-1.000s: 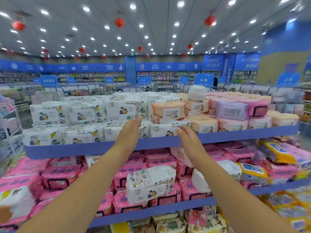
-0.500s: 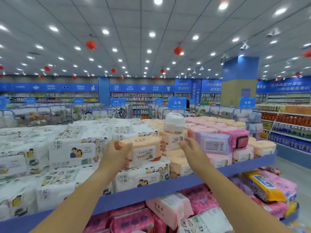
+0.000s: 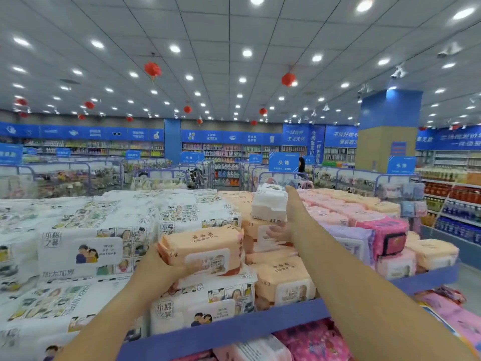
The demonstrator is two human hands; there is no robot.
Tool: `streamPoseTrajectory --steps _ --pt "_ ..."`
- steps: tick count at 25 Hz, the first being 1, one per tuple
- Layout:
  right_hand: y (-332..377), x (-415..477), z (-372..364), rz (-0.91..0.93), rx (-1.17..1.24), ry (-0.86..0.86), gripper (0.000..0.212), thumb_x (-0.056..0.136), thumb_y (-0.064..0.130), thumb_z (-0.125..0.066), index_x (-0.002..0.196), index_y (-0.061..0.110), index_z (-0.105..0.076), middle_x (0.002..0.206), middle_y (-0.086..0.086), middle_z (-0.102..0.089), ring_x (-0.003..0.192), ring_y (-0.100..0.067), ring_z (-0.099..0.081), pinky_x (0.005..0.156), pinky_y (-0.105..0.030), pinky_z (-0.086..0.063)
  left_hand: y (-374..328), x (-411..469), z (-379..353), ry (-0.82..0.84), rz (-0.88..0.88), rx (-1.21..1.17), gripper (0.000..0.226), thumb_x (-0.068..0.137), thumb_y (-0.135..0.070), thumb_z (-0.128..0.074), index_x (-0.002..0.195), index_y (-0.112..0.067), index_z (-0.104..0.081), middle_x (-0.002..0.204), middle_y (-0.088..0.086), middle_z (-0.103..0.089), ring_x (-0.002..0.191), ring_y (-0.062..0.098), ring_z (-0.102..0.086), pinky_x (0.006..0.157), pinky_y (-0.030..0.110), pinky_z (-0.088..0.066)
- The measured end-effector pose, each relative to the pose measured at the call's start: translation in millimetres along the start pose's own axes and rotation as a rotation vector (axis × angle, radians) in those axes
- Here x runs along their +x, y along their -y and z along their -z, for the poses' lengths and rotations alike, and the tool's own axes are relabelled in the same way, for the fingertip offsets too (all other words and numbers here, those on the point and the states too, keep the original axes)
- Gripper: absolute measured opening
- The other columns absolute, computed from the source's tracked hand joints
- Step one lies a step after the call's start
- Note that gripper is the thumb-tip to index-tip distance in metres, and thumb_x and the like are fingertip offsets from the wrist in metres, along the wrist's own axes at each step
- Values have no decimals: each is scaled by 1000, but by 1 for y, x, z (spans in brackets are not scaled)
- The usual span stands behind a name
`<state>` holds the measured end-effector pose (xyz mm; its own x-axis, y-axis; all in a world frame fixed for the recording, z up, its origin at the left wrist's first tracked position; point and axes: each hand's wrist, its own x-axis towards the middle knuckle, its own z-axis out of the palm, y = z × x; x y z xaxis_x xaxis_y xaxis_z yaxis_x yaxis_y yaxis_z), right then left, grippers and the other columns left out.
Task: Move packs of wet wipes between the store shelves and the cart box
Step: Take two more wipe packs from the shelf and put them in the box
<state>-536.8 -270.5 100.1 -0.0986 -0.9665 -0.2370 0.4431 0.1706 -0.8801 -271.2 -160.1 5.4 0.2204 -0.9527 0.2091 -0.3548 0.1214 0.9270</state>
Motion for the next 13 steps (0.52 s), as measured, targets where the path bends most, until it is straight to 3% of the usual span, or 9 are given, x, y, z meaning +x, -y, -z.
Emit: streamPoseTrajectory --steps 3,6,8,11,13 --pt "7 18 -22 -52 74 43 72 81 67 -67 129 17 -45 114 -19 -59 106 -42 -61 98 -60 -50 5 3 -2 35 -57 -88 65 61 -34 -96 117 -33 -64 100 -23 -78 85 -2 -74 71 19 -53" --pt "1 28 -38 -34 82 -55 53 88 48 -72 117 13 -45 93 -16 -55 105 -37 -63 96 -54 -54 18 12 -2 25 -62 -121 70 59 -42 -97 120 -38 -63 106 -23 -77 93 -1 -73 78 25 -56" --pt "-3 32 -43 9 43 -109 49 88 45 -72 113 13 -45 96 -14 -57 95 -33 -66 93 -51 -56 22 13 -2 25 -69 -137 73 56 -46 -98 119 -40 -62 107 -21 -77 97 5 -74 85 32 -58" --pt "-7 40 -39 52 2 -162 54 78 46 -75 116 15 -53 96 -9 -63 81 -28 -69 85 -42 -56 23 12 -1 10 -71 -118 72 54 -53 -96 115 -43 -59 102 -14 -78 82 13 -73 70 34 -57" --pt "-9 52 -30 89 4 -145 56 73 43 -76 118 17 -54 101 -9 -66 78 -30 -73 78 -43 -58 23 12 -2 -4 -80 -118 66 59 -48 -96 114 -42 -59 102 -12 -78 80 12 -73 65 31 -56"
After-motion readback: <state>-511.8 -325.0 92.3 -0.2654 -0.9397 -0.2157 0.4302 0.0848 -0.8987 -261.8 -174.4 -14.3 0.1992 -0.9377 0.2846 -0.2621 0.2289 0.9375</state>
